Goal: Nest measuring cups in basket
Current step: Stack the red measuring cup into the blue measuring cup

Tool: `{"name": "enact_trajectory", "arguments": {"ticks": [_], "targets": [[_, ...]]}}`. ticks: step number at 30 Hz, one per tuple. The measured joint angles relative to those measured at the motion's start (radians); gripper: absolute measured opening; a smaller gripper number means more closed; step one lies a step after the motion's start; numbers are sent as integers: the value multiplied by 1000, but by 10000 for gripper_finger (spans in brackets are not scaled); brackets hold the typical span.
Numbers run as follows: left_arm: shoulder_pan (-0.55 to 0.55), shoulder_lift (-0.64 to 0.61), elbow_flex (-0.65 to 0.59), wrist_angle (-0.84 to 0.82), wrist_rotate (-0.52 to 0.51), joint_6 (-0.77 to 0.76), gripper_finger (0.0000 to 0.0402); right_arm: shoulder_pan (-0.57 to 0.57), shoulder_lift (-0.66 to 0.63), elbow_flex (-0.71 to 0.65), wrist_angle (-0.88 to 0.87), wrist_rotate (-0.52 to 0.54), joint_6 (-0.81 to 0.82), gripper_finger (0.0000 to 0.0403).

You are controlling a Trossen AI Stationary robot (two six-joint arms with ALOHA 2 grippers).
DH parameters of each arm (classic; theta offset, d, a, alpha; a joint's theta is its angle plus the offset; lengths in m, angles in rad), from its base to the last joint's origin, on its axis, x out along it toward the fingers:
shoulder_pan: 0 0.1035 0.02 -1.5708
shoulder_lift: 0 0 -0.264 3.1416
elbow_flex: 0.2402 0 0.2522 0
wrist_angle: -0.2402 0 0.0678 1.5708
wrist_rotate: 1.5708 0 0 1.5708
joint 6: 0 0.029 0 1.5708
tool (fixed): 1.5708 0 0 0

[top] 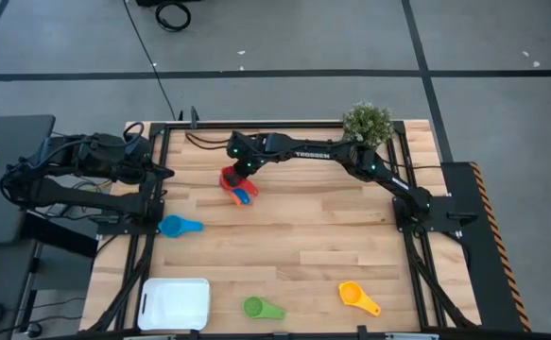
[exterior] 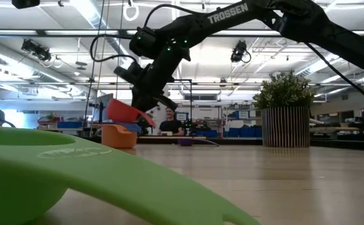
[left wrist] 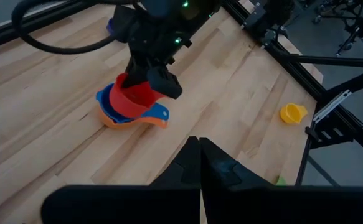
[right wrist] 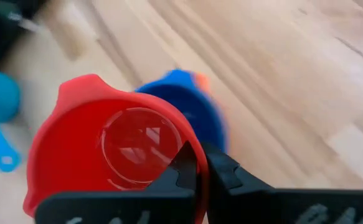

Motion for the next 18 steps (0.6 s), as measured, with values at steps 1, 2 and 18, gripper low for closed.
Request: {"name": "enact_trajectory", "arguments": {"ticks": [1, 2, 18], "targets": [[0, 0, 0, 0, 0, 0, 0, -1, 1, 0, -5, 4, 0, 10], [0, 0, 0, 0, 0, 0, 0, -1, 1, 0, -5, 10, -1, 10], [0, 0, 0, -1, 0, 0, 0, 3, 0, 0, -149, 22, -47, 10]]}}
